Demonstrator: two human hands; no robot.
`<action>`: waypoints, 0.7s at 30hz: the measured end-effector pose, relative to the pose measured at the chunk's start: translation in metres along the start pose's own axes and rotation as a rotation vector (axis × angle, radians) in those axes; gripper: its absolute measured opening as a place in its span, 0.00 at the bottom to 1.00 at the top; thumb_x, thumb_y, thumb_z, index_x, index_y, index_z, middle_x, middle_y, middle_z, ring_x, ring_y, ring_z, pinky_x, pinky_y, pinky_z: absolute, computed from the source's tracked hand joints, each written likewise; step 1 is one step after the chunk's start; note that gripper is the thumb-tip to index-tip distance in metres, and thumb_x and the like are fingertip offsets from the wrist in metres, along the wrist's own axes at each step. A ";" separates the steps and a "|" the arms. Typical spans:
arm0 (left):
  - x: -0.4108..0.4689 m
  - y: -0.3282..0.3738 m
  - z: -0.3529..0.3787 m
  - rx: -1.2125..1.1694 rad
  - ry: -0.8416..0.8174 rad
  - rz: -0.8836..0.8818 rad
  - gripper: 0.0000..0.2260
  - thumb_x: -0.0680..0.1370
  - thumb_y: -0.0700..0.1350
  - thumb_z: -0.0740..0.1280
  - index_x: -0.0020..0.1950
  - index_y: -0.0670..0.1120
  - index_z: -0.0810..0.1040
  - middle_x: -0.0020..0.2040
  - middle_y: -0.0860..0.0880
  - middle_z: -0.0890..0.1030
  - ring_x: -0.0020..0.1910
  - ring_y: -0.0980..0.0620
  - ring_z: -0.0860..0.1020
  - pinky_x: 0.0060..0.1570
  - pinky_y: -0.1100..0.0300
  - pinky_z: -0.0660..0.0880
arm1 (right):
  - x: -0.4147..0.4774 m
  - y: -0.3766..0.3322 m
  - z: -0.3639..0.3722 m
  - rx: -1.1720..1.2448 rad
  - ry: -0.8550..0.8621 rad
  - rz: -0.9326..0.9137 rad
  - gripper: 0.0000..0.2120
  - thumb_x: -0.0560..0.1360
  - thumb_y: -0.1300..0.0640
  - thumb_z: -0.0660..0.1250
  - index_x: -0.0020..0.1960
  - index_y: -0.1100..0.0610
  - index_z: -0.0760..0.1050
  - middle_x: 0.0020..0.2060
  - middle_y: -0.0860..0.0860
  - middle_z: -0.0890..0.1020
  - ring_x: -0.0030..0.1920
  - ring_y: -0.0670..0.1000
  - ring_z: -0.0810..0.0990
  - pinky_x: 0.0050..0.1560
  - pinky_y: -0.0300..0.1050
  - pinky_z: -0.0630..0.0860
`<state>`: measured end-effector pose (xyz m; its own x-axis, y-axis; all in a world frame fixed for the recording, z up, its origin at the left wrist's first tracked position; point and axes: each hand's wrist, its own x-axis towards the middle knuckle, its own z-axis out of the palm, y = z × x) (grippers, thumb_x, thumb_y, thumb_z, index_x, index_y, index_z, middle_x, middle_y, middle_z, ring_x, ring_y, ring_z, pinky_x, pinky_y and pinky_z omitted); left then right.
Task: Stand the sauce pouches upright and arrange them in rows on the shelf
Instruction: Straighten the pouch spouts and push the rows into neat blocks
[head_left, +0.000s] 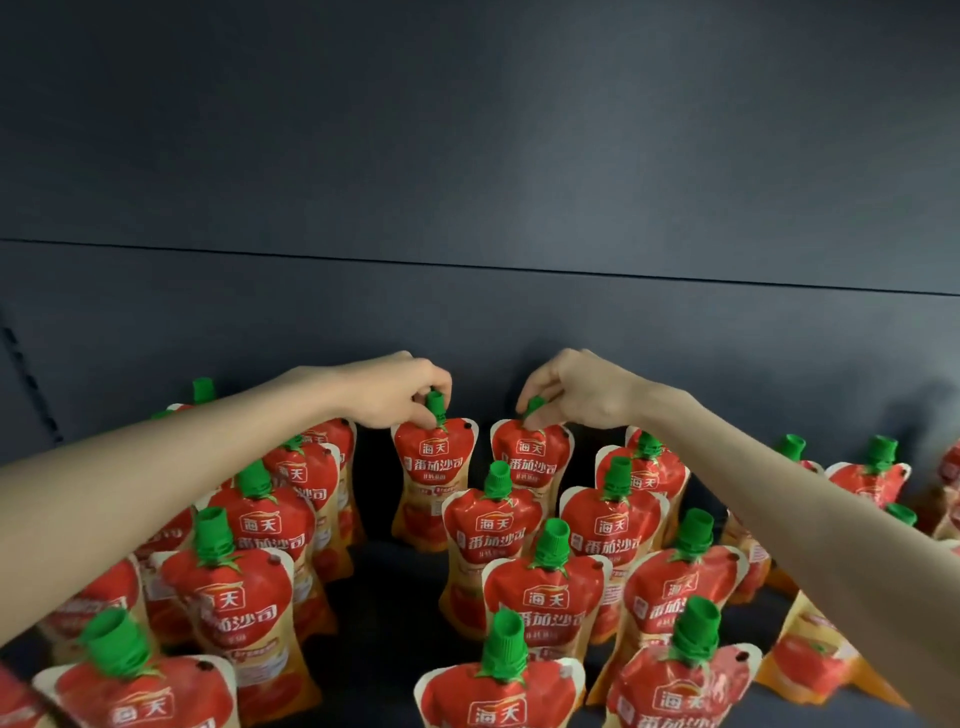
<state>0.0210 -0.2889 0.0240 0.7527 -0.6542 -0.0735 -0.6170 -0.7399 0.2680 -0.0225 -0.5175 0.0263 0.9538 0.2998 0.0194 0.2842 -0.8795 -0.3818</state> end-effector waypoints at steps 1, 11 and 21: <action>-0.002 -0.003 -0.001 -0.009 -0.004 0.000 0.06 0.76 0.44 0.68 0.52 0.45 0.76 0.45 0.46 0.83 0.44 0.49 0.82 0.47 0.47 0.78 | 0.002 -0.002 0.001 0.010 -0.013 -0.004 0.10 0.72 0.56 0.71 0.54 0.54 0.80 0.50 0.50 0.83 0.50 0.45 0.80 0.49 0.34 0.74; -0.004 -0.011 0.002 -0.039 -0.010 0.000 0.06 0.77 0.46 0.66 0.52 0.48 0.74 0.48 0.49 0.82 0.44 0.52 0.81 0.48 0.51 0.79 | 0.003 0.000 0.005 0.116 -0.089 0.080 0.13 0.74 0.55 0.69 0.56 0.59 0.78 0.49 0.55 0.84 0.50 0.52 0.82 0.56 0.49 0.78; -0.007 -0.009 0.000 -0.046 -0.035 0.048 0.03 0.78 0.45 0.64 0.52 0.49 0.75 0.45 0.48 0.83 0.44 0.51 0.80 0.45 0.53 0.77 | 0.006 -0.005 0.012 0.142 -0.079 0.037 0.11 0.75 0.56 0.67 0.56 0.58 0.78 0.49 0.54 0.84 0.49 0.50 0.82 0.54 0.45 0.78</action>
<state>0.0213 -0.2774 0.0217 0.7136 -0.6944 -0.0923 -0.6404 -0.7001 0.3159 -0.0196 -0.5067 0.0174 0.9511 0.3013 -0.0680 0.2269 -0.8308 -0.5081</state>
